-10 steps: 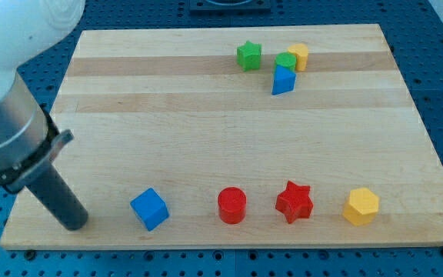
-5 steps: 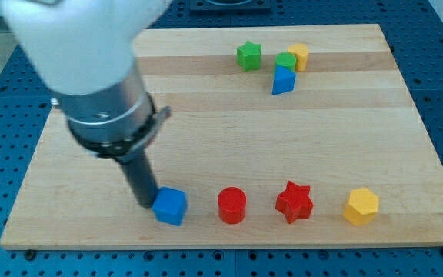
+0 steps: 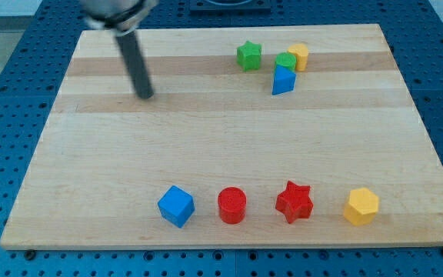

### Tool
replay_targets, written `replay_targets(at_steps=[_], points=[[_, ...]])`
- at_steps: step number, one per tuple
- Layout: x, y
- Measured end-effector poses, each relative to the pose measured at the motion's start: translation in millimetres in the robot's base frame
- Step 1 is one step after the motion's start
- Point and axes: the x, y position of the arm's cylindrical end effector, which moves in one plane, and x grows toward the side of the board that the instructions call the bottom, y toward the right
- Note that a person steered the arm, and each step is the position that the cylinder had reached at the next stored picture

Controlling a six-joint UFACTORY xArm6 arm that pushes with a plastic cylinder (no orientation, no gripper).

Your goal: Slide yellow heart closer to yellow hexagon

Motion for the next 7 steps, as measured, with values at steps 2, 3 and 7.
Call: replay_targets(at_steps=[2,3,7], points=[[-145.9,120.3],[-136.6,180.3],[-17.3,253.1]])
